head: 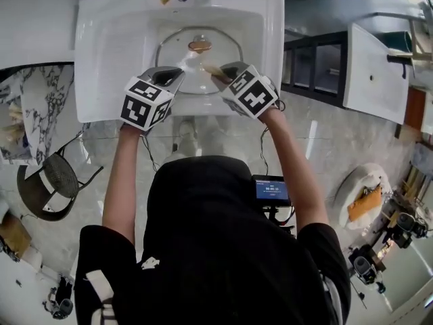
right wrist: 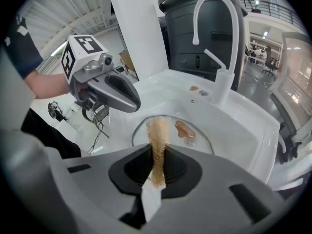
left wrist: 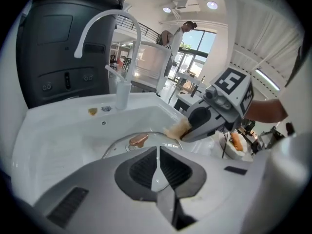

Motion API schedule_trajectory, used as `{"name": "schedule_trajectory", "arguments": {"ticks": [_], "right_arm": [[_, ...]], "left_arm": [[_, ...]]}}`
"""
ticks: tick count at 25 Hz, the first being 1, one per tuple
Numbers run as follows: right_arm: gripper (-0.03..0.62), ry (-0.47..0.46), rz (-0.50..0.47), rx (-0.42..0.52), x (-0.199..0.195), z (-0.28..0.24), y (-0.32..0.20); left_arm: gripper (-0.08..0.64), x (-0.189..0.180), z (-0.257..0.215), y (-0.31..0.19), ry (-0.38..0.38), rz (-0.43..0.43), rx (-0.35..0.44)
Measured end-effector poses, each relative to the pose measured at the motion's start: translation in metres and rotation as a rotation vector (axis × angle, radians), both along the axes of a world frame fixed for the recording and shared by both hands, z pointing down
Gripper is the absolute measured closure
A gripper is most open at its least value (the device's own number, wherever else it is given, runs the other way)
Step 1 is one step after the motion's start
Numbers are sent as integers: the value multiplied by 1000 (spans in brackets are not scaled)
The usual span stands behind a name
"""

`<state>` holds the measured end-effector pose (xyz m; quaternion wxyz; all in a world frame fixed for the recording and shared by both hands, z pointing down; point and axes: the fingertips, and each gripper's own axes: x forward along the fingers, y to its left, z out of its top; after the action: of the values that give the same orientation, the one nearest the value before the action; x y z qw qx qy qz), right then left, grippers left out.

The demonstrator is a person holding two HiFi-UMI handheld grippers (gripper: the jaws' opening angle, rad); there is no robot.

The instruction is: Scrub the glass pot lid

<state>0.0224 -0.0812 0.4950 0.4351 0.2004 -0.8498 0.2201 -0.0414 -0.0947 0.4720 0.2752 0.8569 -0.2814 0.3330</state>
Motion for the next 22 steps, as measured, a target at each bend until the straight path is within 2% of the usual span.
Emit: {"name": "schedule_trajectory", "arguments": {"ticks": [6,11,17,22], "right_arm": [[575,-86,135,161,-3,-56,-14],[575,-170,228,285,-8,-111,-13],[576,-249,320,467,-15,-182,5],[576,-279,356,602,-22,-231,29]], "left_arm": [[546,-4,-49,4,16,-43,130],[546,-8,-99,12,111,-98,235],[546,-15,-173,25,204,-129,426],[546,-21,-224,49,241,-127,582]]}}
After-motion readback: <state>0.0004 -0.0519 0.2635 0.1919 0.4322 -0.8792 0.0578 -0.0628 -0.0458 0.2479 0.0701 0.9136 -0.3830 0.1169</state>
